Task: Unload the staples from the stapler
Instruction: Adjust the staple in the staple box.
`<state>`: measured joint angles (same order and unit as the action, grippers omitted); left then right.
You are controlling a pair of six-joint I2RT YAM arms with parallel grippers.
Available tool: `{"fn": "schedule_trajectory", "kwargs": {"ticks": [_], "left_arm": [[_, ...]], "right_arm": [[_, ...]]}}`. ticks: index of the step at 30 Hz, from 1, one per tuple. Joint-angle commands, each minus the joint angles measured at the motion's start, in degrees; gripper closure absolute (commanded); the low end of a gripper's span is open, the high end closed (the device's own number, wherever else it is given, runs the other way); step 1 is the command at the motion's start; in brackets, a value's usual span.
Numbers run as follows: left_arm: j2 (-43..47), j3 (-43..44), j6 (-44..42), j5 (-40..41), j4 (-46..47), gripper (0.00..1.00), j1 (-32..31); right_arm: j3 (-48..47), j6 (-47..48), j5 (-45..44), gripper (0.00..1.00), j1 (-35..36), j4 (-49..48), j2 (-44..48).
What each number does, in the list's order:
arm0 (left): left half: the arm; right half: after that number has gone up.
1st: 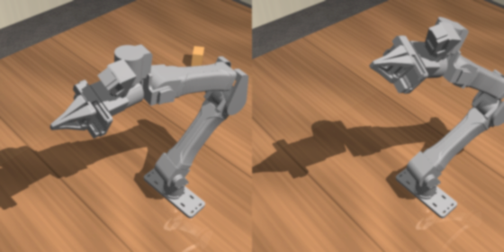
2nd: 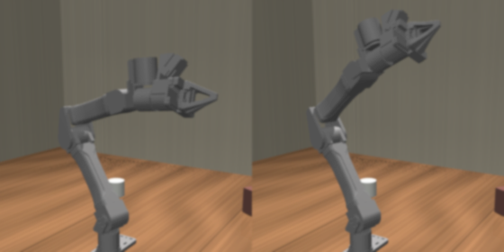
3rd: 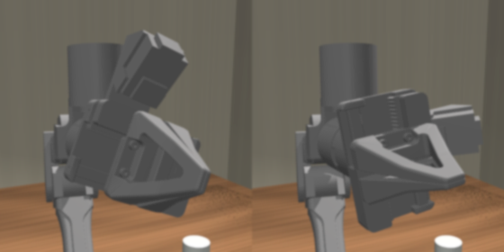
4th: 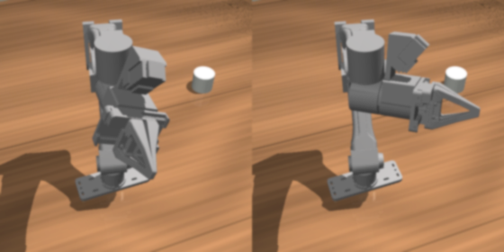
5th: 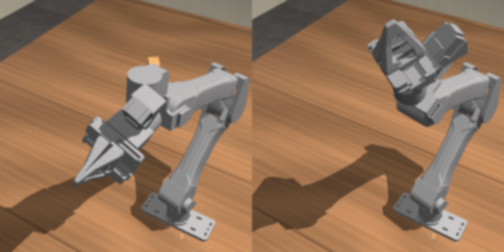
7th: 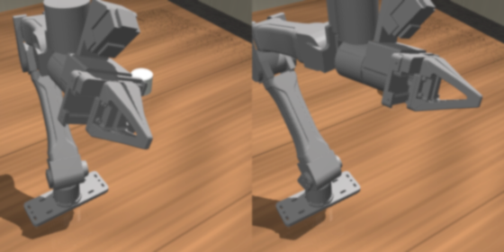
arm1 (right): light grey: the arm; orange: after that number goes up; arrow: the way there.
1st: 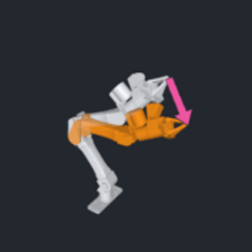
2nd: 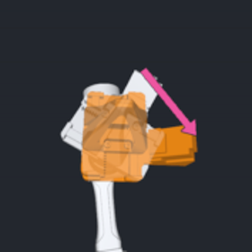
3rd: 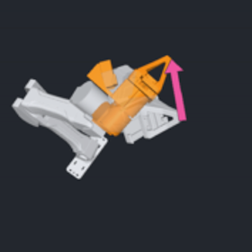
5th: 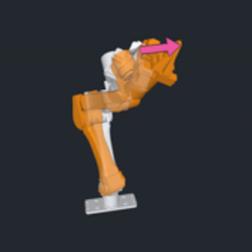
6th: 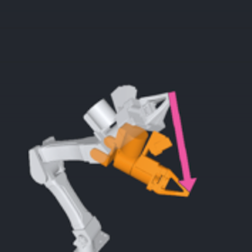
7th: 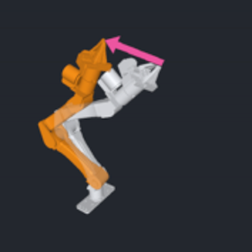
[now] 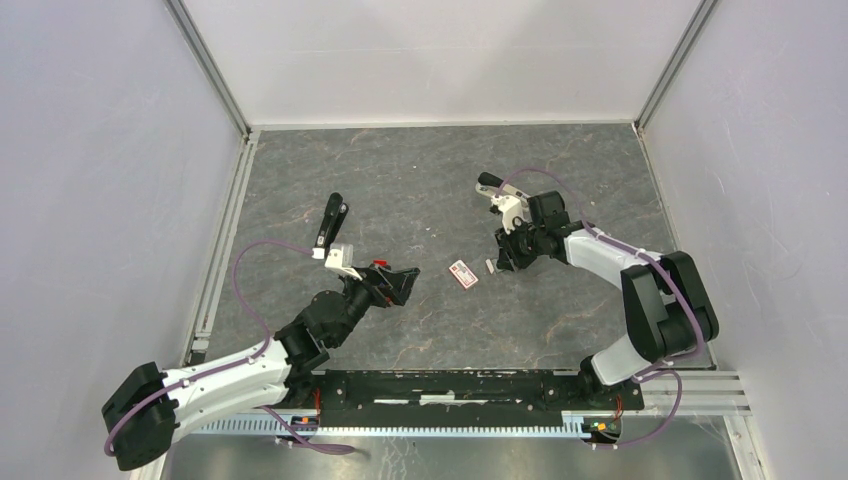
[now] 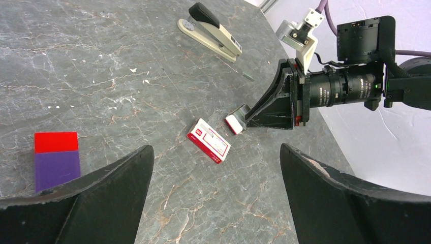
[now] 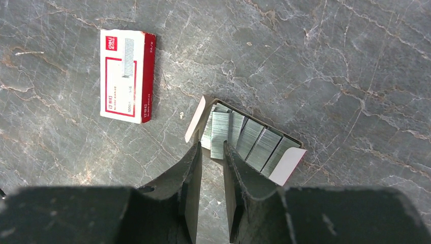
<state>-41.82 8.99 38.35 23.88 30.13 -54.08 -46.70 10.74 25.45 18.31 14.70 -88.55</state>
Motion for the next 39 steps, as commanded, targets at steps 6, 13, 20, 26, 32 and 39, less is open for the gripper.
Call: {"fn": "schedule_trajectory", "kwargs": {"ticks": [6,13,20,26,32,39], "left_arm": [[0.1,0.1,1.5,1.4,1.8,0.00,0.0],[0.1,0.0,1.5,1.4,1.8,0.00,0.0],[0.2,-0.1,1.6,1.4,1.8,0.00,-0.1],[0.1,-0.1,1.7,1.4,1.8,0.00,0.0],[0.2,-0.1,1.7,1.3,1.8,0.00,0.0],[0.2,-0.2,1.7,1.4,1.8,0.00,0.0]], "right_arm": [[-0.5,0.2,0.2,0.72,-0.2,-0.1,-1.2],[-0.4,0.4,0.0,0.72,-0.1,0.3,-1.7],[-0.3,0.5,-0.1,0.72,-0.2,0.5,-1.5],[-0.2,0.4,1.7,0.72,-0.1,0.4,-1.0],[-0.7,0.2,2.8,0.72,0.0,0.7,-1.6],[-1.1,-0.4,4.0,0.72,0.0,0.6,-2.2]]}}
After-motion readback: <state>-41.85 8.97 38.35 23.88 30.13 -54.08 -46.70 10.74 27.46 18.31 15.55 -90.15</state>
